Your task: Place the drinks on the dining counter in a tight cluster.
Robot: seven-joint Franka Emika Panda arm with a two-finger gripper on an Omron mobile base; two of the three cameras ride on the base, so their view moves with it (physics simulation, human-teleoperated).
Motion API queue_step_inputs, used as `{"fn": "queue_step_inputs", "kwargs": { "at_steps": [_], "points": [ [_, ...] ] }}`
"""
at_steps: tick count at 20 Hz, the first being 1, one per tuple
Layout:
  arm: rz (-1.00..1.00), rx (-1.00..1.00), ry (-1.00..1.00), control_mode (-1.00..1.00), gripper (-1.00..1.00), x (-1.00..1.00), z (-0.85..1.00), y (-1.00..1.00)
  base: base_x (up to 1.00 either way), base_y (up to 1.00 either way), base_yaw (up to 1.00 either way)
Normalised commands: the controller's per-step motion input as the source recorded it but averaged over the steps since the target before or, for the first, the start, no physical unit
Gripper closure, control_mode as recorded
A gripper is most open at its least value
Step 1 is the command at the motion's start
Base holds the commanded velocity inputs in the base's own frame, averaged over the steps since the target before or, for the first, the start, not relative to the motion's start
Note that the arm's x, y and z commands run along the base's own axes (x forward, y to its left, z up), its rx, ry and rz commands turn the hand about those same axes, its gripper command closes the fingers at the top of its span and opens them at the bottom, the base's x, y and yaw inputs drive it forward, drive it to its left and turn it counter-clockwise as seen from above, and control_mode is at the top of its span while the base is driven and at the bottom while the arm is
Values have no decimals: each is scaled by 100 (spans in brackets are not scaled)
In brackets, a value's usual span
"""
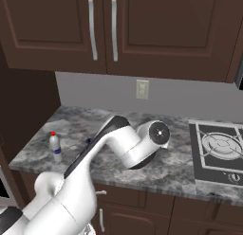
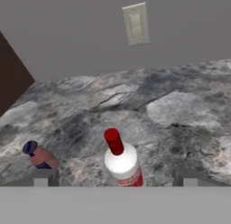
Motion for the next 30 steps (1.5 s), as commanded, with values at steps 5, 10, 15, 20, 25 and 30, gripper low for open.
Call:
{"fn": "queue_step_inputs", "kwargs": {
  "at_steps": [5, 10, 15, 20, 25, 30],
  "points": [
    [9, 0, -5, -100, -100, 38, -11, -2, 0, 0, 0],
    [9, 0, -2, -100, -100, 21, -23, -4, 0, 0, 0],
    [12, 0, -5, -100, -100, 1, -9, -5, 0, 0, 0],
    [11, 0, -15, -100, -100, -6, 0, 0, 0, 0, 0],
    [9, 0, -21, -100, -100, -31, 0, 0, 0, 0, 0],
    [3, 0, -19, -100, -100, -55, 0, 0, 0, 0, 0]
  ]
}}
